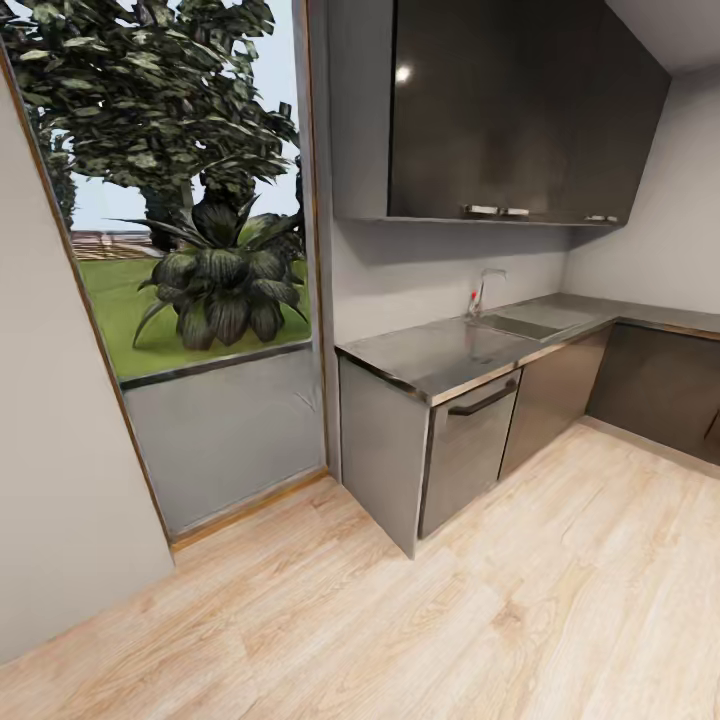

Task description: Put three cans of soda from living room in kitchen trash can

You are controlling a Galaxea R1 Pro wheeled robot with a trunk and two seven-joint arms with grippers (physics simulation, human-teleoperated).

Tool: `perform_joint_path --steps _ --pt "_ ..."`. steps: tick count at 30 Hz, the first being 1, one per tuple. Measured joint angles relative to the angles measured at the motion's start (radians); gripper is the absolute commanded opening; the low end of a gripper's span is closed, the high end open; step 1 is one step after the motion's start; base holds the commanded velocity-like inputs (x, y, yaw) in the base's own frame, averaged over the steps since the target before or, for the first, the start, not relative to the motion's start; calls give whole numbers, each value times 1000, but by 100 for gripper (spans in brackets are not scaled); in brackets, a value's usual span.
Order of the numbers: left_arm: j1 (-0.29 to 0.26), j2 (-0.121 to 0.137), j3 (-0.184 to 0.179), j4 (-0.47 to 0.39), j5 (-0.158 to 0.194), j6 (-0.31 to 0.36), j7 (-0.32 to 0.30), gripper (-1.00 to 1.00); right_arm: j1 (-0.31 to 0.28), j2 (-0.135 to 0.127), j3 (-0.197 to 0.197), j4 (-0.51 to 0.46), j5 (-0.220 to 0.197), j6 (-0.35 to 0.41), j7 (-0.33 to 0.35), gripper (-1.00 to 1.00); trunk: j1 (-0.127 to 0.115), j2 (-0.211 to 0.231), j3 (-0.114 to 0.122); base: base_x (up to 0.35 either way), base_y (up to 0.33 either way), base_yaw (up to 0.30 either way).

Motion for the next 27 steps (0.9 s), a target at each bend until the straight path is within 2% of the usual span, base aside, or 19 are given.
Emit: perform_joint_path --steps 4,15,26,27 --pt "3 -5 0 -15 -1 -3 0 100 -2 -22 -13 -7 -3 1 1 100 0 0 0 0 0 0" --pt "3 -5 0 -15 -1 -3 0 100 -2 -22 -13 -7 -3 1 1 100 0 0 0 0 0 0" --pt "16 57 60 -76 56 9 -62 100 -65 -84 -67 -68 -15 10 58 100 0 0 0 0 0 0" --pt "17 111 266 -113 384 7 -415 100 -86 -150 -103 -154 -15 10 392 100 0 0 0 0 0 0"
